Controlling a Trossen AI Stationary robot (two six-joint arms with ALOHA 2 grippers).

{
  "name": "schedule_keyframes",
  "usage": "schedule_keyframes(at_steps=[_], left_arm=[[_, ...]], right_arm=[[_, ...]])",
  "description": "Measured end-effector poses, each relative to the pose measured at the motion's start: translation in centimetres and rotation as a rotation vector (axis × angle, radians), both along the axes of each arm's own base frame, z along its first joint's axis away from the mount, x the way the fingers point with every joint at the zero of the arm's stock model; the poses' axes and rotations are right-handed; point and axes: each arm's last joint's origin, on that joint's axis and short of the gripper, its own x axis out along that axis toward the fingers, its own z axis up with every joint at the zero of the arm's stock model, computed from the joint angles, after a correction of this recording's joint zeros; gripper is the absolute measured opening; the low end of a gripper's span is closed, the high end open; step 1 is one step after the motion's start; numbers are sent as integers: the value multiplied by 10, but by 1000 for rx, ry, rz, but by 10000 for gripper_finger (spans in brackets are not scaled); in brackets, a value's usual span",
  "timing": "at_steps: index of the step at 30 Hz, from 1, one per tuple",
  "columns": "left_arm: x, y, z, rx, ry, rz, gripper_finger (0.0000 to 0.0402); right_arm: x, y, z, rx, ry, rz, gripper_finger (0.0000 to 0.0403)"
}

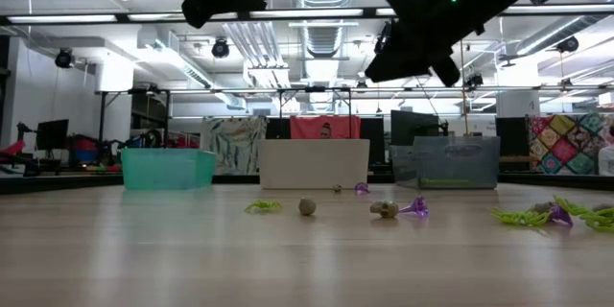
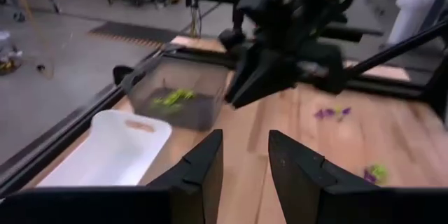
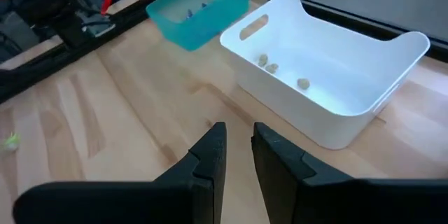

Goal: Sort Halloween decoration
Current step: Put the white skull toy into the white bin

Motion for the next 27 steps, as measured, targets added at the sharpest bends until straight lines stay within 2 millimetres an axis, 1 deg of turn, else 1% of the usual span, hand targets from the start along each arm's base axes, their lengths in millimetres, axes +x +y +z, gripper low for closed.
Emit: schedule_keyframes(at_steps=[5, 10, 12, 15, 22, 27], left_arm=[[4, -11, -8, -15, -66, -30, 98], [4, -11, -9, -46, -73, -23, 98], [3, -10, -8, -47, -77, -23, 98], [2, -10, -7, -48, -83, -23, 98], [2, -10, -7, -47, -81, -24, 98], [1, -10, -7, -47, -76, -23, 98]], right_arm=[[13, -6, -15, 8, 4, -9, 63], [30, -10, -32, 17, 76, -17, 63], [40, -12, -35, 13, 85, -19, 63], [50, -16, -42, 15, 146, -36, 63], [68, -22, -46, 85, 303, -117, 63], [82, -22, -40, 123, 343, -155, 63]])
